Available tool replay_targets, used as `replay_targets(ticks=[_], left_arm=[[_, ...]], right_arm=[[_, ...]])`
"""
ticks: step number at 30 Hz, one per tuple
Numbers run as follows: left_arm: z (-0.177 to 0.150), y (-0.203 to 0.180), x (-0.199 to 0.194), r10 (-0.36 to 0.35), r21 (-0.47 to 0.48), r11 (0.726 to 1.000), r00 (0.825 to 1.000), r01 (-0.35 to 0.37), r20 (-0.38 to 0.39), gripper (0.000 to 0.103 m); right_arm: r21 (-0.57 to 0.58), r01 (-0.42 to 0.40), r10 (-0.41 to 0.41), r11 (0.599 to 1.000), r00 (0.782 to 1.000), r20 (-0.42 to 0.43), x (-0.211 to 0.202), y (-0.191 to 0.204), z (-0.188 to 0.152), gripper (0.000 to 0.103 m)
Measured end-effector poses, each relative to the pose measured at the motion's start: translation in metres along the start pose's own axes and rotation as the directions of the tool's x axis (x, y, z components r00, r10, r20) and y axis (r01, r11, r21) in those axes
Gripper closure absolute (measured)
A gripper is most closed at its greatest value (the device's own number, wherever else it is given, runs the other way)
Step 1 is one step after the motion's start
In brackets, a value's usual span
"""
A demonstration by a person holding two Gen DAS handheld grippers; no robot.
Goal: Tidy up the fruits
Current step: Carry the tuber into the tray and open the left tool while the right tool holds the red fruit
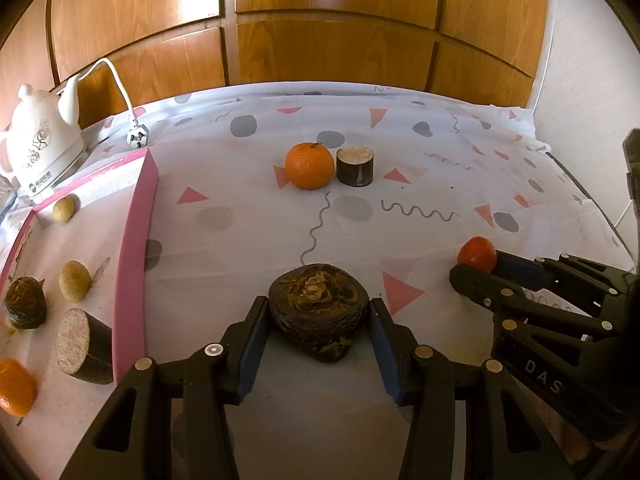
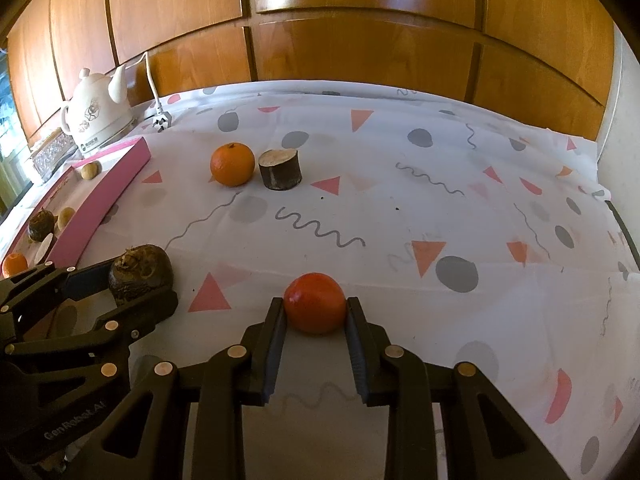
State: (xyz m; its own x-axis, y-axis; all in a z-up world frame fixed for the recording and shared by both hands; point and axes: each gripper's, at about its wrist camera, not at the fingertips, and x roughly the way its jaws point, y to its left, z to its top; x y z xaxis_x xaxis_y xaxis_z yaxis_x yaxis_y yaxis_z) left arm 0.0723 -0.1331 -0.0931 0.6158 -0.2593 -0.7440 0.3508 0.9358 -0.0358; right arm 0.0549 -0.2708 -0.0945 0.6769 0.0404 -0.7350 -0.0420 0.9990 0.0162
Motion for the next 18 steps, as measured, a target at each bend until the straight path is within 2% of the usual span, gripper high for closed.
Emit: replay_targets(ticks=[8, 13, 18], left_arm=[[0.000, -0.001, -0.001, 0.007, 0.009, 1.000, 1.000, -0.007, 0.001, 0.053], [0.004, -0.003, -0.005, 0.013, 0.019, 1.000, 0.999, -0.013, -0.034, 0.054], [0.007, 0.000, -0.021, -0.025, -0.011, 1.000, 0.999, 0.024, -0.038, 0.054]], right_arm=[[0.004, 0.001, -0.001, 1.000, 1.000, 0.005, 0.000, -0.001, -0.002, 0.073], [0.010, -0.003, 0.003, 1.000, 1.000, 0.009, -0.001, -0.002, -0.002, 0.073], [0.006, 0.004, -0.004, 1.000, 1.000, 0.012, -0.002, 0.000, -0.003, 0.073]])
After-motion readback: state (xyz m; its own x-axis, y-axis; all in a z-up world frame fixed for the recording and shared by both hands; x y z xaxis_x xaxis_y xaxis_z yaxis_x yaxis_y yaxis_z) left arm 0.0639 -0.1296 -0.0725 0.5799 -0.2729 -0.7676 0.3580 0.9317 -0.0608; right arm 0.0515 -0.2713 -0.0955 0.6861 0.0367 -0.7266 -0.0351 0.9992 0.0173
